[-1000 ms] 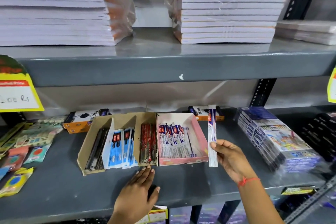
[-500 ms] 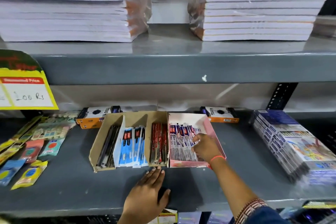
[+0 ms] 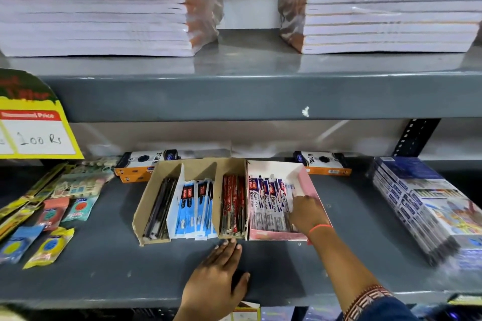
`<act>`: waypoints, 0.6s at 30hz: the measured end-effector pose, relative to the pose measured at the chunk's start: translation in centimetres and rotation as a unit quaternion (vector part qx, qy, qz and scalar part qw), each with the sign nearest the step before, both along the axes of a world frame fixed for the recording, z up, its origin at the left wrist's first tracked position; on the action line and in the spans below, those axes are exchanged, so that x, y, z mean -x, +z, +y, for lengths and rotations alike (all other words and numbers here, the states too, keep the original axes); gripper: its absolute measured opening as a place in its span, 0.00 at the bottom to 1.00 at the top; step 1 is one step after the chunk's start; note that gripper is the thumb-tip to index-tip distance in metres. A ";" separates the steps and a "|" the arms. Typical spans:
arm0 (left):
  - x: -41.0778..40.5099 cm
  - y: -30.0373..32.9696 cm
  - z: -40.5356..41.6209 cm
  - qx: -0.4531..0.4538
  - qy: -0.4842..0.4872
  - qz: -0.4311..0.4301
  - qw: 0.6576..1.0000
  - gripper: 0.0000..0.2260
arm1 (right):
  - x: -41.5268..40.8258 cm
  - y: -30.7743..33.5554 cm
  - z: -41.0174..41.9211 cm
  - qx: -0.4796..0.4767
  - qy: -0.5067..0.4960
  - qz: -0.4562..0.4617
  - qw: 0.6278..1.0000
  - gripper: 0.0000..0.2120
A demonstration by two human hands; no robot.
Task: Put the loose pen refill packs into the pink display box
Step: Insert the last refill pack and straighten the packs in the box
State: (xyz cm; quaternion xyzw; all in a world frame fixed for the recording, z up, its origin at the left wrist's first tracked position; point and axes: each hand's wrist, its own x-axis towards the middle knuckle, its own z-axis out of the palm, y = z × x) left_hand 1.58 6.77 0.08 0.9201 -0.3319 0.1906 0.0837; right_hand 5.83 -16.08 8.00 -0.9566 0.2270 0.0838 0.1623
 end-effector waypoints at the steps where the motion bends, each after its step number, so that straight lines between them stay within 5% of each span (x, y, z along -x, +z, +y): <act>1: 0.0 0.0 0.0 -0.003 0.001 -0.001 1.000 0.24 | 0.0 0.0 -0.1 0.000 -0.002 0.001 1.000 0.16; 9: -0.1 -0.2 0.1 0.010 -0.003 -0.005 1.000 0.25 | 0.0 -0.2 0.1 0.078 0.027 -0.046 0.996 0.19; 18: 0.1 0.1 0.0 -0.001 0.001 0.006 1.000 0.24 | -1.0 0.4 -0.8 0.008 -0.006 -0.064 0.998 0.22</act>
